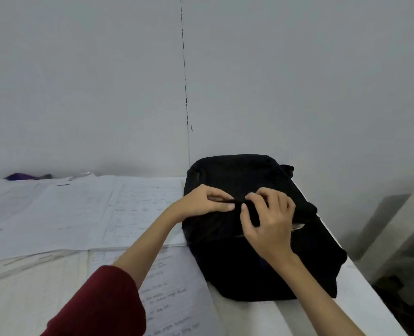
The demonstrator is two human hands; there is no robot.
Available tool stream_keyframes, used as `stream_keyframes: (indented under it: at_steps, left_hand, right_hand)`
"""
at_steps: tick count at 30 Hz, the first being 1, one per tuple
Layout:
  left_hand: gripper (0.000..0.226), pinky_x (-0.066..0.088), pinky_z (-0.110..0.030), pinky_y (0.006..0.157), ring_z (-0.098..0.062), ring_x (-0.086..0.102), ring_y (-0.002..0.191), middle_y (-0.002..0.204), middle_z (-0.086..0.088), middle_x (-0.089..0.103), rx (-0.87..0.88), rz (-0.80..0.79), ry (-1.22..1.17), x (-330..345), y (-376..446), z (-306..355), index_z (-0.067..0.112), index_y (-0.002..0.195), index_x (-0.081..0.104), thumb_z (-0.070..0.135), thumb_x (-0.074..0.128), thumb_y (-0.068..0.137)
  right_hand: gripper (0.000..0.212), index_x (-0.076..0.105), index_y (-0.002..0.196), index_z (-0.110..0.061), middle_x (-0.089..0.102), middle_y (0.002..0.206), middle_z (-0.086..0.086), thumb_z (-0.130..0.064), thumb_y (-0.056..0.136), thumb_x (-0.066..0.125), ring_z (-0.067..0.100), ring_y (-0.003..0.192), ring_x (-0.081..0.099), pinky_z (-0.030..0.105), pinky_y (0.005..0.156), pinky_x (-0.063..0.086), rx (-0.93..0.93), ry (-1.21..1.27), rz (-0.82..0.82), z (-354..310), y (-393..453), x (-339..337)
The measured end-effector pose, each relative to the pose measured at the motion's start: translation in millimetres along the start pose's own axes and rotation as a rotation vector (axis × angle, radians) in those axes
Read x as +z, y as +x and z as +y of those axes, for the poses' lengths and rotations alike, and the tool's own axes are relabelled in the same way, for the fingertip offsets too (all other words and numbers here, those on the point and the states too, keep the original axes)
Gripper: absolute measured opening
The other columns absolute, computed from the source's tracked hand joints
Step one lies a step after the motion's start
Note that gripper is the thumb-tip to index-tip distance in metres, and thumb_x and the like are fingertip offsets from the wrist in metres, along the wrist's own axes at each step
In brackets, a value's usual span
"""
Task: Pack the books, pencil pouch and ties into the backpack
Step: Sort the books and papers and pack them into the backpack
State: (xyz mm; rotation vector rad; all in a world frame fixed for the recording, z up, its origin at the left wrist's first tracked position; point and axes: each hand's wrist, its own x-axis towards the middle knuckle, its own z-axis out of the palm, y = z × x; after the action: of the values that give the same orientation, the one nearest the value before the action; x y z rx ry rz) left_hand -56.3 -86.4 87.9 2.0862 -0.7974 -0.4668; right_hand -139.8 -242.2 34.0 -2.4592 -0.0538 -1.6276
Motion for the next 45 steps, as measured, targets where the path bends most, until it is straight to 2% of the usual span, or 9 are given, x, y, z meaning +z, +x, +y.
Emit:
stream_keyframes:
  at_steps: [3, 8, 13, 17, 20, 26, 30, 36, 45]
  left_hand:
    - [0.02, 0.051, -0.02, 0.079, -0.004, 0.066, 0.095, 0.101, 0.008, 0.072, -0.165, 0.05, -0.209, -12.6, -34.6, -41.4, 0.027, 0.108, 0.067, 0.033, 0.061, 0.089]
    - [0.007, 0.052, -0.03, 0.072, -0.021, 0.064, 0.089, 0.097, -0.009, 0.07, -0.387, 0.821, -0.316, -39.1, -114.5, -125.2, 0.017, 0.092, 0.069, 0.018, 0.062, 0.09]
    - [0.041, 0.043, -0.034, 0.091, -0.021, 0.047, 0.103, 0.134, -0.015, 0.039, -0.565, 1.364, -0.427, -68.4, -184.2, -169.4, 0.014, 0.123, 0.048, 0.01, 0.065, 0.086]
    - [0.058, 0.046, -0.038, 0.081, -0.024, 0.048, 0.097, 0.137, -0.017, 0.038, -0.556, 1.529, -1.031, -100.6, -197.3, -180.2, 0.023, 0.131, 0.031, 0.006, 0.063, 0.085]
    - [0.055, 0.044, -0.036, 0.077, -0.024, 0.047, 0.096, 0.138, -0.013, 0.038, -0.535, 1.588, -1.03, -121.5, -194.0, -179.7, 0.024, 0.13, 0.033, 0.008, 0.062, 0.085]
    - [0.051, 0.04, -0.042, 0.099, -0.031, 0.049, 0.116, 0.127, -0.009, 0.051, -0.68, 1.255, -0.023, -154.7, -220.9, -223.0, 0.017, 0.128, 0.04, 0.028, 0.063, 0.084]
    - [0.05, 0.038, -0.038, 0.096, -0.027, 0.05, 0.11, 0.125, -0.008, 0.052, -0.692, 1.14, -0.129, -177.5, -226.7, -229.9, 0.016, 0.131, 0.037, 0.03, 0.059, 0.088]
    - [0.024, 0.054, -0.037, 0.073, -0.026, 0.062, 0.095, 0.114, -0.015, 0.063, -0.449, 0.909, -1.118, -220.4, -234.0, -216.8, 0.002, 0.109, 0.059, 0.009, 0.064, 0.086]
    - [0.084, 0.032, -0.047, 0.101, -0.022, 0.047, 0.124, 0.135, 0.006, 0.053, -0.136, 0.176, -0.605, -207.3, -166.3, -124.0, 0.035, 0.119, 0.062, 0.08, 0.008, 0.073]
  right_hand:
    - [0.023, 0.068, 0.085, -0.015, 0.063, 0.088, 0.001, -0.03, 0.082, 0.051, 0.02, 0.084, 0.057, 0.036, 0.084, 0.032, -0.02, -0.004, -0.237, -16.5, -7.4, 21.8]
    - [0.022, 0.066, 0.091, -0.018, 0.061, 0.088, -0.003, -0.028, 0.079, 0.051, 0.019, 0.079, 0.058, 0.038, 0.08, 0.041, -0.04, 0.16, -0.536, -83.0, -18.7, 65.8]
    - [0.025, 0.065, 0.101, -0.013, 0.06, 0.098, 0.002, -0.027, 0.086, 0.05, 0.025, 0.089, 0.056, 0.035, 0.076, 0.037, -0.09, 0.381, -0.796, -161.3, -15.4, 112.8]
    - [0.033, 0.052, 0.125, -0.017, 0.048, 0.13, 0.001, -0.031, 0.096, 0.047, 0.021, 0.118, 0.04, 0.033, 0.093, 0.031, -0.031, 0.471, -1.021, -214.4, -16.9, 143.5]
    - [0.042, 0.05, 0.129, -0.022, 0.044, 0.136, -0.002, -0.043, 0.093, 0.051, 0.021, 0.123, 0.036, 0.034, 0.097, 0.03, -0.014, 0.468, -1.071, -237.8, -17.3, 154.9]
    - [0.065, 0.045, 0.135, -0.028, 0.039, 0.142, -0.007, -0.061, 0.081, 0.059, 0.02, 0.126, 0.032, 0.034, 0.1, 0.03, -0.197, 0.416, -1.159, -253.6, -10.7, 163.3]
    - [0.055, 0.053, 0.125, -0.028, 0.046, 0.13, -0.011, -0.064, 0.083, 0.053, 0.017, 0.119, 0.031, 0.031, 0.098, 0.033, -0.041, 0.461, -1.189, -262.7, -7.9, 170.7]
    - [0.051, 0.064, 0.097, -0.024, 0.062, 0.107, -0.005, -0.068, 0.085, 0.041, 0.018, 0.103, 0.045, 0.026, 0.079, 0.035, 0.304, 0.694, -1.07, -268.9, -2.5, 179.2]
    - [0.07, 0.068, 0.104, -0.02, 0.072, 0.103, 0.005, -0.068, 0.089, 0.02, 0.023, 0.096, 0.066, 0.04, 0.087, 0.05, 0.966, 1.145, -0.884, -238.8, 44.4, 149.1]
